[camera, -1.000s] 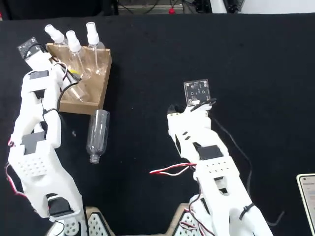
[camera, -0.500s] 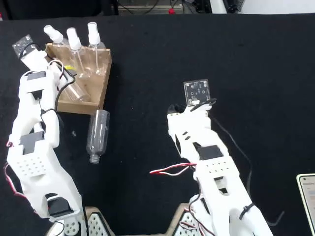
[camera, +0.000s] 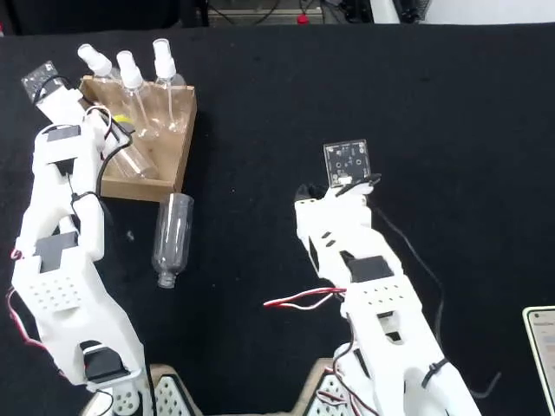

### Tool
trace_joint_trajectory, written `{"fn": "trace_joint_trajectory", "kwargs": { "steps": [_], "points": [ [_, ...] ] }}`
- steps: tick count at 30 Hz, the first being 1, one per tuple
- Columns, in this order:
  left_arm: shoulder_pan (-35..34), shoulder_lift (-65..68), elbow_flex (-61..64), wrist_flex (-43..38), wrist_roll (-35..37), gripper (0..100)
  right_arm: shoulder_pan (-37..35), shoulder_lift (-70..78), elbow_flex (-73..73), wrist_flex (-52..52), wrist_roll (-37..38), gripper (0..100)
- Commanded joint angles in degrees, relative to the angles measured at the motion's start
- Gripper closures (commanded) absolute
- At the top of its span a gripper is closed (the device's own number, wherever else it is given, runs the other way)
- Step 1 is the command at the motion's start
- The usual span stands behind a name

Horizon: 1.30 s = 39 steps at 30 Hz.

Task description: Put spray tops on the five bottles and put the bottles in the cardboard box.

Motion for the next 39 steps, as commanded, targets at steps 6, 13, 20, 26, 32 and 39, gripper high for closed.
{"fn": "trace_joint_trajectory", "kwargs": {
  "steps": [6, 13, 20, 26, 32, 39],
  "points": [
    [-0.6, -0.4, 0.2, -1.1, 0.2, 77, 1.1, 0.1, -0.2, -1.2, -0.2, 96.7],
    [-0.6, -0.9, 0.1, -1.1, 0.1, 85, 1.1, 0.1, -0.2, -1.1, -0.2, 96.7],
    [-1.8, -1.6, -0.8, -0.1, 0.1, 85, 1.1, 0.1, -0.2, -1.1, -0.2, 96.7],
    [-2.7, -7.6, -2.8, 5.7, 0.1, 85, 1.1, 0.1, -0.2, -1.2, -0.2, 96.7],
    [-2.7, -12.1, -2.3, 5.9, 0.1, 85, 1.1, 0.1, -0.2, -1.2, -0.2, 96.7],
    [-2.7, -13.5, -2.9, 8.1, 0.1, 85, 1.1, 0.0, -0.2, -1.1, -0.2, 96.7]
  ]
}}
